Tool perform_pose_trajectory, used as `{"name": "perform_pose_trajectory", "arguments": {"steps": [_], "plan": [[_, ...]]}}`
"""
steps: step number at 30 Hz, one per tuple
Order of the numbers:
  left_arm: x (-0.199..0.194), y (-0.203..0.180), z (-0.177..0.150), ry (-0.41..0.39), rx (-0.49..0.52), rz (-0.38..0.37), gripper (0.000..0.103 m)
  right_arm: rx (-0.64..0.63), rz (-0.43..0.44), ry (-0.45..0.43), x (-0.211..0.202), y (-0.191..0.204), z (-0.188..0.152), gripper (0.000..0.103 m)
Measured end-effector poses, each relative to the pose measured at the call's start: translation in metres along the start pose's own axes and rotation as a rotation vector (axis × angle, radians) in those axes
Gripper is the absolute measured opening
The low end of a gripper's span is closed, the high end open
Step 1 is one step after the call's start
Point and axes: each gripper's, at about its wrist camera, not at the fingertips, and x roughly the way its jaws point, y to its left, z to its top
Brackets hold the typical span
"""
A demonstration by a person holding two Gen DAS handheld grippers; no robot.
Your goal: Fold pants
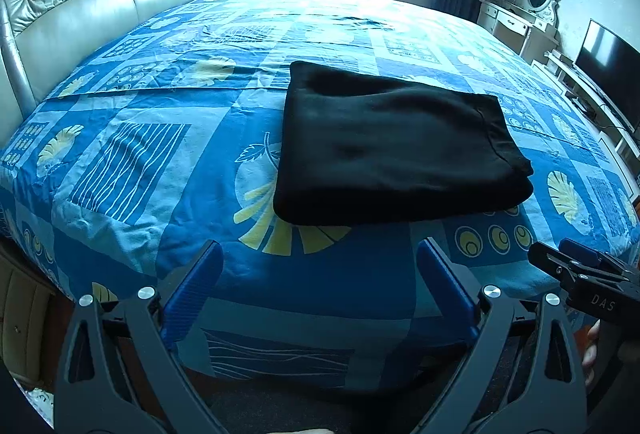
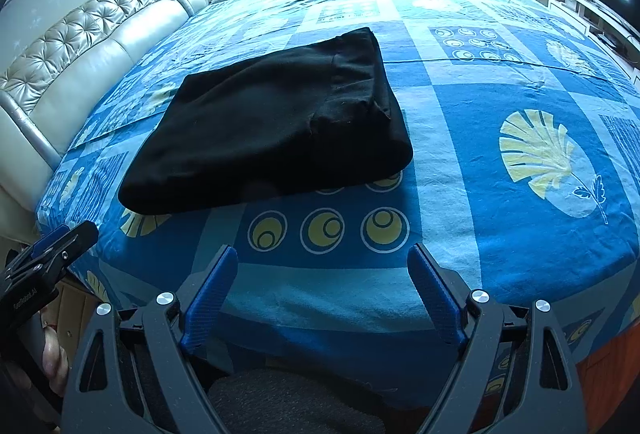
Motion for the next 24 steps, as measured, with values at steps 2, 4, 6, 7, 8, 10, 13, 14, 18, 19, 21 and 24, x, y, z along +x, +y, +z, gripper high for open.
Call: {"name": "perform_pose_trajectory", "arguments": {"steps": [2,4,6,7,8,10,13,14,18,19,21,24], "plan": [[0.0017,0.0000,0.0002,0.013,0.002,-0.002,0.097,-0.001,0.002,0.003,0.0005,0.0004,-0.0001,0.086],[0.0024,-0.0001,0.0000,0.014,0.003,0.006,0.097,-0.004,0.003,0.005,0.0005,0.0009,-0.0004,0.086],[0.0022,-0.0001,-0.0003,0.013,0.003,0.005,0.097,-0.004,0.005,0.007,0.0005,0.0014,-0.0005,0.086],[0.0022,-0.0001,-0.0002,0.015,0.003,0.001,0.097,-0.004,0.006,0.007,0.0009,0.0013,-0.0005,0.086],[0.0021,-0.0003,-0.0004,0.014,0.004,0.002,0.097,-0.004,0.007,0.008,0.0010,0.0016,-0.0005,0.086],[0.0020,-0.0007,-0.0003,0.011,0.007,0.011,0.097,-0.005,0.007,0.009,0.0012,0.0019,-0.0008,0.086],[0.0018,-0.0016,-0.0002,0.010,0.009,0.011,0.097,-0.005,0.008,0.012,0.0019,0.0023,-0.0010,0.086],[0.0018,-0.0015,-0.0002,0.009,0.010,0.013,0.097,-0.005,0.008,0.012,0.0023,0.0026,-0.0011,0.086],[0.0016,-0.0026,-0.0003,0.009,0.013,0.016,0.097,-0.007,0.008,0.016,0.0031,0.0043,-0.0023,0.086],[0.0016,-0.0027,-0.0003,0.009,0.013,0.016,0.097,-0.007,0.009,0.018,0.0034,0.0044,-0.0026,0.086],[0.0017,-0.0028,-0.0006,0.010,0.014,0.016,0.097,-0.007,0.012,0.019,0.0036,0.0049,-0.0031,0.086],[0.0019,-0.0029,-0.0006,0.012,0.014,0.015,0.097,-0.012,0.012,0.021,0.0040,0.0057,-0.0034,0.086]]}}
